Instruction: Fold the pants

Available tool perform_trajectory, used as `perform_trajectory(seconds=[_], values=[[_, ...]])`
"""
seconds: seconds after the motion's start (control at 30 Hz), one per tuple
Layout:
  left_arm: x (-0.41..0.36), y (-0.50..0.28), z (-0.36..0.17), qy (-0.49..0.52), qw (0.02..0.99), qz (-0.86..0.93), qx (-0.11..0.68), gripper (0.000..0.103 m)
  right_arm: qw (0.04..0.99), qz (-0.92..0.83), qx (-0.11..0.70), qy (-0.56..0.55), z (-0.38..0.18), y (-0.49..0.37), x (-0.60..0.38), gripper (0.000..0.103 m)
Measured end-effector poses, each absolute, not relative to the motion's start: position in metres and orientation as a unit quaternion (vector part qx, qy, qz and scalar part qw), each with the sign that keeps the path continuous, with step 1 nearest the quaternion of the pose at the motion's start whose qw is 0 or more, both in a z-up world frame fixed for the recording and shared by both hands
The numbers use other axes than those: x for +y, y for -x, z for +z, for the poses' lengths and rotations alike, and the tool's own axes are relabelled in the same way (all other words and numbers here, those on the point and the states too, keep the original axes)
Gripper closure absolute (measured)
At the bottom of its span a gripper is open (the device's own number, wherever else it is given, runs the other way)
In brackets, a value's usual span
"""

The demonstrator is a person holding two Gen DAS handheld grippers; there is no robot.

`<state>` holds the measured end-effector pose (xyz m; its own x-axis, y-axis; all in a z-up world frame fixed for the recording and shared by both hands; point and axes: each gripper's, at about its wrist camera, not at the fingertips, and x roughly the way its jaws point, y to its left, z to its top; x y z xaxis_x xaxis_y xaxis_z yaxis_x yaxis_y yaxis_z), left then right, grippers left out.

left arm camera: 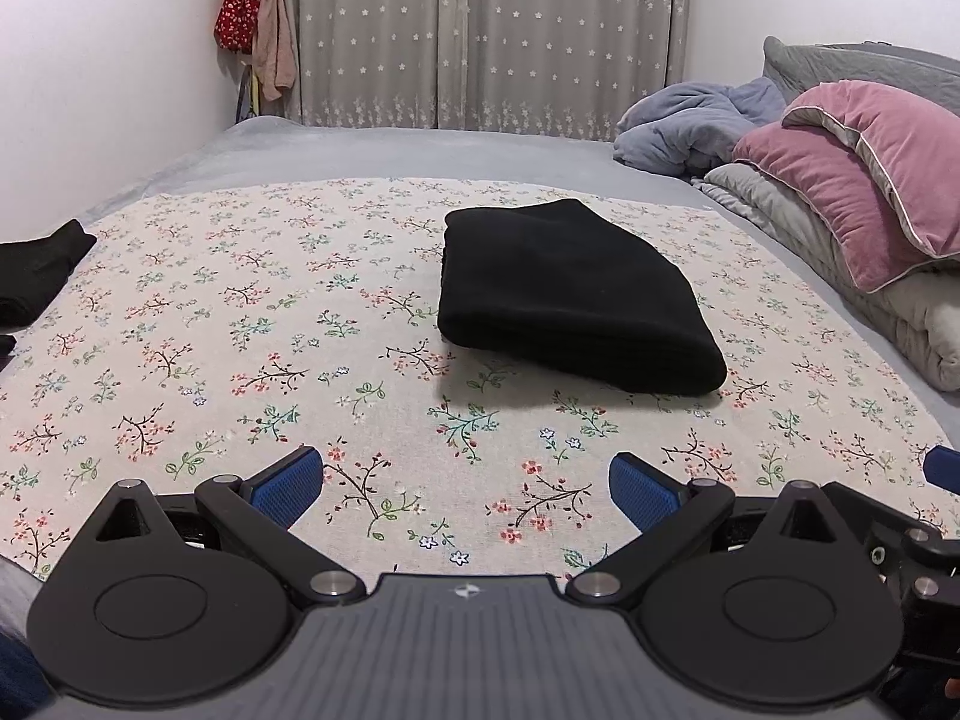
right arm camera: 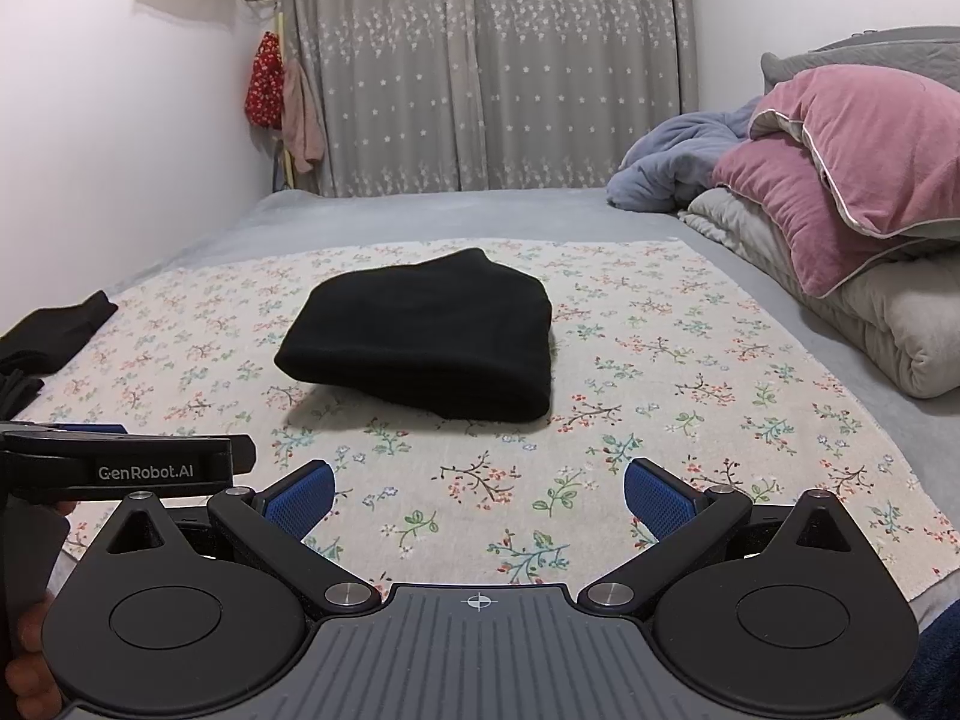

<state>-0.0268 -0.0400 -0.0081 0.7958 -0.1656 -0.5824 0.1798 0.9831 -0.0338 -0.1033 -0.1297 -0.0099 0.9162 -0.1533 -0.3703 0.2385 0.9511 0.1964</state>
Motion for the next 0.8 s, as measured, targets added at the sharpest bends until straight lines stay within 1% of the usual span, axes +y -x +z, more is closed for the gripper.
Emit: perform_trajectory(seconds=[0.4,0.57,0.8], values=[[-0.0423,0.0312,-0.0079,-0.014,0.950,-0.106,0.294,0.000,0.972,-0.098,0.178,-0.117,-0.0098,0.1038,-0.1309,0.000],[-0.0398,0.0300,-0.0089,-0.001,0.948,-0.116,0.297,0.000,0.972,-0.098,0.178,-0.117,-0.0099,0.1036,-0.1309,0.000],[-0.0417,0.0294,-0.0086,-0.009,0.948,-0.108,0.298,0.000,0.972,-0.095,0.179,-0.116,-0.0107,0.1037,-0.1312,0.000]])
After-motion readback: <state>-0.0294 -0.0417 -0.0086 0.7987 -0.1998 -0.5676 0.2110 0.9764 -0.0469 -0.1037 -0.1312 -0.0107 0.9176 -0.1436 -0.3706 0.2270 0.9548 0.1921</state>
